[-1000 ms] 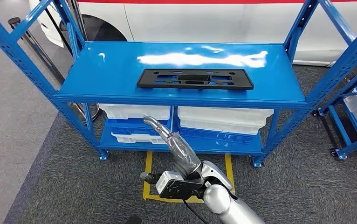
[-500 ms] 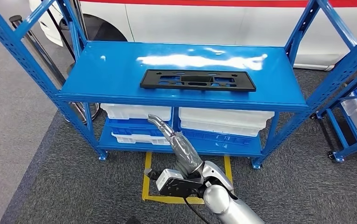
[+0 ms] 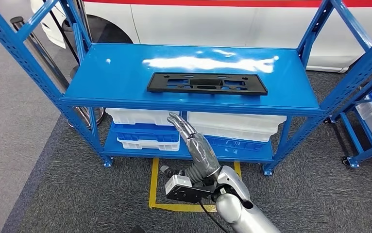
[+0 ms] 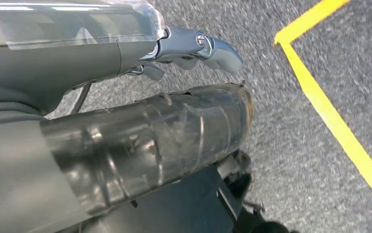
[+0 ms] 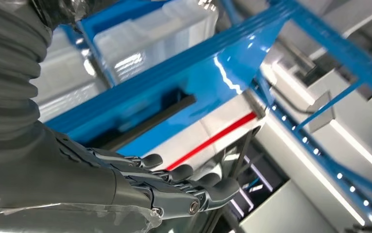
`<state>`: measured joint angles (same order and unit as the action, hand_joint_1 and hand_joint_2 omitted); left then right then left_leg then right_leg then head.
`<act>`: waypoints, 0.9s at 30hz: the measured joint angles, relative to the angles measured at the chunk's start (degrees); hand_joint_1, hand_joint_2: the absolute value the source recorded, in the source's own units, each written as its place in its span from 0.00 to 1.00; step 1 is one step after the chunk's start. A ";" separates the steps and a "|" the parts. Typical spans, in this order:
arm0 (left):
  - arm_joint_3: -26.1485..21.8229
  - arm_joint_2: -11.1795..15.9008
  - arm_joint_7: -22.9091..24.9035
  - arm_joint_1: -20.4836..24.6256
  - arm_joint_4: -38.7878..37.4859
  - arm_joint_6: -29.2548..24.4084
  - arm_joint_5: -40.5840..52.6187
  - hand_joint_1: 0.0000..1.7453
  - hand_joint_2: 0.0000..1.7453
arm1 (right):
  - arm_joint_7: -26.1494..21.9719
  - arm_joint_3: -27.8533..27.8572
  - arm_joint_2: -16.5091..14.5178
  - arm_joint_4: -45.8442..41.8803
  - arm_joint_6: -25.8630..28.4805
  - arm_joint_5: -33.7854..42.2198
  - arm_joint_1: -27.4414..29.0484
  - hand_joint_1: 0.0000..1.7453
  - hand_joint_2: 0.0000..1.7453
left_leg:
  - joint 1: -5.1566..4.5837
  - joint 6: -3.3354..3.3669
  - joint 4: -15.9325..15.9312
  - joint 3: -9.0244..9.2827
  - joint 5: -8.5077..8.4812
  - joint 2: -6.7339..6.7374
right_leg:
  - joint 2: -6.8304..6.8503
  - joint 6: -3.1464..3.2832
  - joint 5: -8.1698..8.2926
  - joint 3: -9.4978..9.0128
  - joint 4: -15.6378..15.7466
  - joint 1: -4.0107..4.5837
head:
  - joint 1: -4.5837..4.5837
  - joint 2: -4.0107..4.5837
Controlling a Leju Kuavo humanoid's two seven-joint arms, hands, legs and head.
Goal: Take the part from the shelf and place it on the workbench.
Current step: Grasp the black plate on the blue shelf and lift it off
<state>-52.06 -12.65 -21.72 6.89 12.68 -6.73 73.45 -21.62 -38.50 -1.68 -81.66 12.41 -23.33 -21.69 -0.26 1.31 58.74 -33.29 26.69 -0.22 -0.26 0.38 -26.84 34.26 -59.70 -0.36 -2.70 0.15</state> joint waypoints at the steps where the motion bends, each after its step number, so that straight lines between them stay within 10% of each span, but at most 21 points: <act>1: -0.01 0.01 -0.07 -0.02 0.00 0.05 -0.02 0.00 0.00 | -0.02 0.20 0.08 -0.22 0.60 -0.38 0.18 0.00 1.00 | 0.02 -0.29 0.47 -0.13 0.41 0.01 | 0.01 0.31 0.09 -0.25 0.27 -0.17 | 0.01 0.00; 7: -0.09 0.09 -0.22 -0.32 0.00 0.05 -0.08 0.00 0.00 | -0.05 0.85 0.32 -0.75 1.74 -1.29 1.10 0.00 1.00 | 0.83 -1.62 16.27 -8.43 6.22 0.03 | 0.21 1.14 -0.28 -1.26 0.78 -0.45 | 0.07 0.00; 12: -0.17 0.21 -0.23 -0.38 -0.03 0.07 -0.08 0.00 0.00 | 0.44 1.59 0.57 -1.28 4.03 -3.84 1.78 0.00 1.00 | 1.20 -1.58 1.61 -2.10 -1.36 0.00 | -0.08 -0.33 -1.71 -2.49 0.53 -0.70 | 0.18 0.00; 17: -0.20 0.36 -0.25 -0.51 -0.04 0.08 -0.01 0.00 0.00 | 0.80 2.64 1.10 -1.80 5.75 -5.80 2.54 0.00 1.00 | 0.84 0.65 -0.05 -0.27 -0.32 -0.18 | -0.01 -1.94 -2.58 -2.25 -1.62 -0.87 | 0.28 0.00; 21: -0.20 0.37 -0.25 -0.42 -0.04 0.15 0.03 0.00 0.00 | 0.87 3.04 1.52 -2.10 6.35 -6.61 3.07 0.00 1.00 | 0.42 1.78 -0.20 1.19 0.90 -0.16 | 0.07 -2.13 -6.46 5.72 -13.71 -0.74 | 0.25 0.00; 23: -0.20 0.37 -0.25 -0.58 -0.04 0.24 0.04 0.00 0.00 | 0.93 3.29 1.93 -2.12 6.63 -7.17 3.69 0.00 1.00 | 0.05 1.94 -0.20 2.27 1.82 -0.25 | 0.07 -1.62 -4.76 8.10 -14.83 -0.46 | 0.25 0.00; 27: -0.20 0.16 -0.28 -0.64 -0.15 0.36 0.07 0.00 0.00 | 0.99 3.93 2.50 -2.18 6.78 -7.56 4.06 0.00 1.00 | -0.20 1.52 -0.45 4.77 3.86 -0.27 | 0.16 0.53 3.24 4.75 -2.34 1.15 | 0.23 0.00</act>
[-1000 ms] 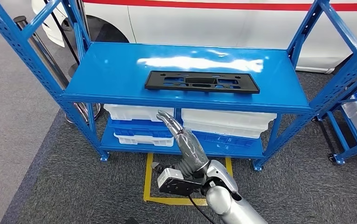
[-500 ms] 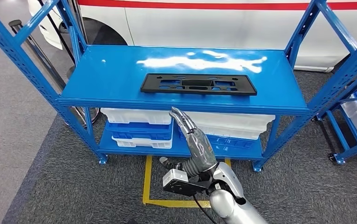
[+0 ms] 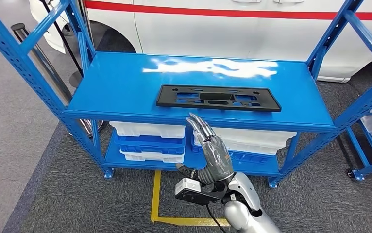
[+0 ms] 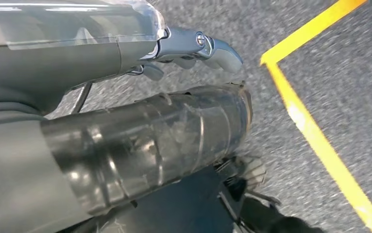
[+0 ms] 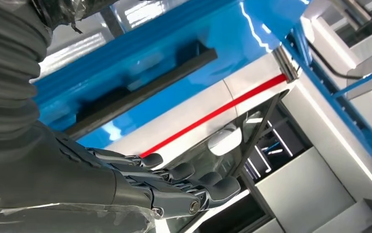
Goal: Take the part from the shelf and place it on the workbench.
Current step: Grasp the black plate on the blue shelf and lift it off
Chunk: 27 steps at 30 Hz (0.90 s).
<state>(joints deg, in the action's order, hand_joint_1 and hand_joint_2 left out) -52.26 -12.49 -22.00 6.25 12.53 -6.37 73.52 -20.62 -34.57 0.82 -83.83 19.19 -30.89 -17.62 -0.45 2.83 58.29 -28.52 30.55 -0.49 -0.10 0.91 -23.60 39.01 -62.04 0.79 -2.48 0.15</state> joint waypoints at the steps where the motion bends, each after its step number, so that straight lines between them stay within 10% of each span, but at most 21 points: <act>1: 0.00 -0.06 -0.02 0.04 -0.04 0.02 0.00 0.00 0.00 | 0.03 0.08 0.13 -0.05 0.01 -0.01 0.06 0.00 1.00 | 0.00 -0.26 -0.26 0.44 0.27 0.05 | 0.01 0.38 0.34 -0.58 1.68 0.31 | -0.02 0.00; 4: -0.01 -0.05 -0.09 0.17 -0.07 0.04 -0.01 0.00 0.00 | 0.07 0.20 0.35 -0.34 0.10 -0.04 0.28 0.00 1.00 | -0.09 -1.15 0.72 0.92 -0.56 0.14 | -0.17 1.00 -0.09 -2.58 3.60 0.11 | -0.03 0.00; 7: 0.00 -0.04 -0.11 0.29 -0.07 0.03 0.00 0.00 0.00 | 0.03 0.23 0.38 -0.48 0.23 -0.10 0.30 0.00 1.00 | 0.14 -1.86 8.63 -3.48 -0.93 0.15 | -0.14 1.41 -1.12 -5.42 5.02 -0.34 | 0.02 0.00; 11: 0.00 0.02 -0.06 -0.14 -0.08 0.03 0.03 0.00 0.00 | 0.07 0.27 0.41 -0.47 0.46 -0.59 0.74 0.00 1.00 | 0.96 -3.03 14.24 -10.85 4.94 0.18 | -0.23 1.21 -3.97 -8.95 5.26 -0.67 | 0.04 0.00; 13: 0.00 0.04 -0.04 -0.25 -0.09 0.04 0.04 0.00 0.00 | 0.16 0.34 0.46 -0.47 0.70 -1.11 0.91 0.00 1.00 | 1.49 -3.40 9.13 -11.09 2.01 0.23 | -0.29 0.73 -5.73 -11.09 5.25 -0.88 | 0.04 0.00; 16: 0.00 0.03 0.02 -0.43 -0.25 0.16 0.06 0.00 0.00 | 0.50 0.47 0.62 -0.43 1.01 -2.18 1.03 0.00 1.00 | 1.51 -2.95 1.72 -10.41 -7.20 0.64 | -0.37 -0.40 -8.42 -13.23 4.94 -1.01 | 0.00 0.00; 18: 0.00 0.06 0.08 -0.37 -0.31 0.25 0.12 0.00 0.00 | 0.77 0.58 0.75 -0.44 1.07 -3.21 1.03 0.00 1.00 | 1.06 -1.79 1.19 -9.64 -7.74 0.66 | -0.45 -1.34 -9.04 -13.96 4.28 -1.26 | 0.00 0.00; 22: 0.00 0.16 0.49 0.17 -0.29 -0.68 0.22 0.00 0.00 | 0.93 0.97 1.05 -0.46 1.04 -4.81 0.90 0.00 1.00 | 0.90 -0.16 0.60 -7.26 -6.72 0.47 | -0.28 -2.23 -8.47 -9.23 -4.83 -1.68 | -0.01 0.00; 25: 0.05 0.18 1.13 0.35 -0.29 -3.41 0.45 0.00 0.00 | 1.14 1.23 1.47 -0.43 1.03 -5.33 1.13 0.00 1.00 | 0.74 0.21 0.52 -5.46 -5.01 0.20 | -0.24 -2.26 -13.70 -2.62 -11.68 -1.56 | -0.02 0.00; 27: 0.18 0.12 1.64 0.28 -0.31 -5.28 0.73 0.00 0.00 | 1.32 1.33 1.70 -0.43 1.03 -5.55 1.41 0.00 1.00 | 0.63 0.27 0.52 -3.85 -3.73 0.02 | -0.24 -2.02 -13.95 -0.73 -10.01 -1.45 | -0.02 0.00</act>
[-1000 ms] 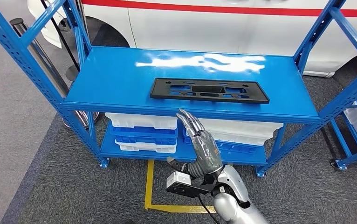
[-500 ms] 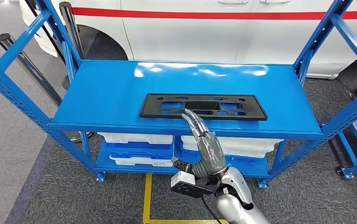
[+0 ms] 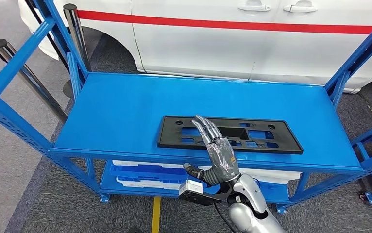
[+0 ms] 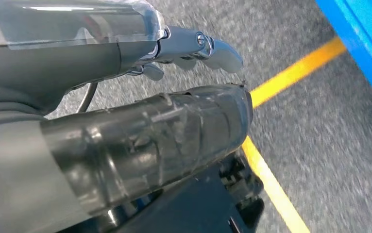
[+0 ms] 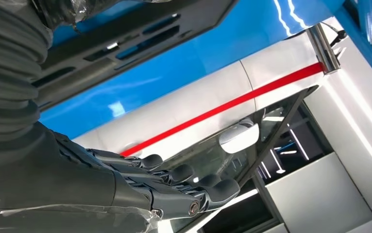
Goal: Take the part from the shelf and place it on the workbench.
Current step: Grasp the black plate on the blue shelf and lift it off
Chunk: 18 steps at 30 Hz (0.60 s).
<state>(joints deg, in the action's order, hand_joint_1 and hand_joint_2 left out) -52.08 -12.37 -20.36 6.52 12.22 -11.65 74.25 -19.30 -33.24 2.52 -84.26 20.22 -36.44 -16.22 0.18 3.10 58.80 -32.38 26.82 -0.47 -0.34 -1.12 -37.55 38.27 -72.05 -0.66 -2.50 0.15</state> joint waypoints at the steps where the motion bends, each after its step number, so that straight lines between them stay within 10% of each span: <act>1: 0.10 -0.09 0.26 -0.03 -0.01 -0.70 0.14 0.00 0.00 | 0.08 0.03 0.14 0.00 -0.03 -0.18 0.11 0.00 1.00 | -0.02 -0.01 -0.01 0.84 0.65 -0.05 | 0.01 0.30 2.52 0.01 2.89 0.15 | -0.01 0.00; 3: 0.29 -0.37 0.68 -0.07 -0.05 -1.63 0.38 0.00 0.00 | 0.39 0.07 0.61 0.05 -0.44 -0.64 0.21 0.00 1.00 | -0.08 -0.27 -0.01 2.22 1.83 -0.24 | -0.01 1.02 9.85 -0.43 9.38 0.74 | -0.02 0.00; 5: 0.45 -0.57 0.98 0.05 -0.10 -2.05 0.47 0.00 0.00 | 0.78 0.09 1.20 0.13 -1.22 -1.07 0.23 0.00 1.00 | -0.19 -0.88 0.05 2.89 2.62 -0.46 | -0.10 1.54 13.60 -0.82 12.20 1.25 | -0.09 0.00; 9: 0.65 -0.56 1.19 0.21 -0.11 -2.32 0.61 0.00 0.00 | 1.27 0.13 1.96 0.16 -3.54 -1.42 -0.10 0.00 1.00 | -0.22 -2.13 1.81 2.99 4.19 -0.33 | -0.17 2.54 13.51 -2.58 13.36 0.80 | -0.12 0.00; 13: 0.71 -0.54 1.30 0.34 -0.11 -2.30 0.79 0.00 0.00 | 1.56 0.04 3.61 0.68 -9.42 -1.30 -1.09 0.00 1.00 | 0.18 -3.02 13.65 -3.94 9.59 -0.10 | -0.01 3.11 13.06 -3.20 13.60 0.69 | -0.08 0.00; 15: 0.72 -0.51 1.37 0.22 -0.11 -2.27 0.87 0.00 0.00 | 1.34 -0.17 4.94 1.25 -12.65 -0.68 -1.68 0.00 1.00 | 0.34 -3.29 13.69 -5.22 7.91 -0.02 | -0.02 3.04 12.77 -3.37 13.48 0.66 | -0.07 0.00; 18: 0.74 -0.48 1.42 0.29 -0.11 -2.24 0.98 0.00 0.00 | 0.64 -0.72 6.90 2.03 -16.14 0.53 -2.89 0.00 1.00 | 0.32 -2.97 3.40 -1.87 1.74 0.10 | -0.07 2.58 12.33 -3.83 13.25 0.66 | -0.07 0.00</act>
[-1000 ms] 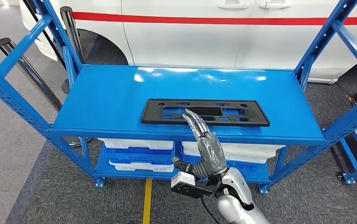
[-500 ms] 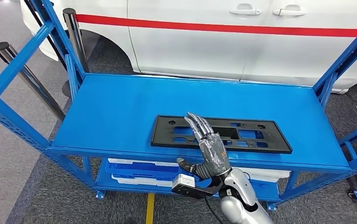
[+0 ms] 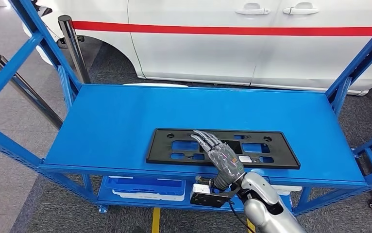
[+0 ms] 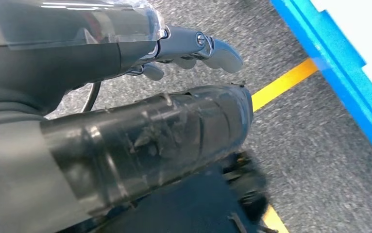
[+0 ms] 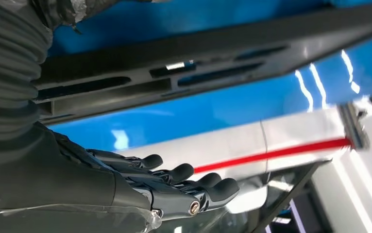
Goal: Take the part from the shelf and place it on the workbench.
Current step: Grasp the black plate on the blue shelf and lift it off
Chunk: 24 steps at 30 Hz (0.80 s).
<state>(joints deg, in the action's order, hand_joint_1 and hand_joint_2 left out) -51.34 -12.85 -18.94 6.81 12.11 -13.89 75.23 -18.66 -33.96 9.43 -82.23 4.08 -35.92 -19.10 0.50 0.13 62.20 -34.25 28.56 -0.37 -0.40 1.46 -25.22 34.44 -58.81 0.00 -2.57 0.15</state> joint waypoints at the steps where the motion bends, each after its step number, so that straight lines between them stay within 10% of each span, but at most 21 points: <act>1: 0.02 0.00 0.01 0.10 0.00 0.01 0.04 0.00 0.00 | -0.17 -0.17 0.54 0.22 -0.53 0.21 -0.36 0.00 1.00 | -0.11 0.31 -2.35 0.81 -0.71 0.01 | 0.01 -0.27 -0.08 -0.01 -0.06 0.05 | -0.01 0.00; 6: 0.13 0.03 0.08 0.02 0.01 0.03 0.16 0.00 0.00 | -0.36 -0.69 2.38 0.97 -1.50 0.46 -1.40 0.00 1.00 | -0.02 2.09 -4.41 1.80 -2.29 0.03 | 0.08 -1.88 -1.18 0.49 -1.26 0.13 | -0.07 0.00; 11: 0.44 0.05 0.33 0.14 0.00 0.03 0.37 0.00 0.00 | -0.29 -2.11 4.96 1.69 -4.62 1.45 -2.74 0.00 1.00 | 0.14 2.65 -4.74 1.92 -2.62 0.18 | 0.11 -3.08 -7.36 7.12 -15.25 -0.79 | -0.08 0.00; 15: 0.83 0.07 0.58 0.12 0.00 0.04 0.48 0.00 0.00 | -0.43 -3.09 7.66 2.36 -6.45 2.36 -4.25 0.00 1.00 | 0.22 1.96 -3.94 1.85 -2.01 -0.01 | 0.24 -3.69 -1.47 2.33 -5.14 -1.59 | -0.10 0.00; 21: 1.12 0.09 0.71 0.19 0.00 0.08 0.52 0.00 0.00 | 0.49 -3.68 9.23 2.54 -3.78 1.23 -4.81 0.00 1.00 | 0.23 0.16 -2.64 1.30 -0.76 0.02 | 0.08 -1.76 -0.50 0.45 -0.74 -1.28 | -0.03 0.00; 24: 1.22 0.09 0.71 0.15 0.00 0.08 0.53 0.00 0.00 | 0.95 -3.64 9.72 2.54 -3.01 0.76 -4.86 0.00 1.00 | 0.33 -0.13 6.05 -2.61 4.14 0.07 | 0.20 -0.85 -0.47 0.42 -0.61 -1.07 | -0.01 0.00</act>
<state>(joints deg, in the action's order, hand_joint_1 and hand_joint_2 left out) -50.12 -12.76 -18.23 6.96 12.11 -13.81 75.76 -17.71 -37.60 19.14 -79.69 1.07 -35.16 -23.97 0.83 0.00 68.25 -36.86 32.70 -0.30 -0.21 0.61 -25.69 34.86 -59.41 -1.07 -2.58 0.15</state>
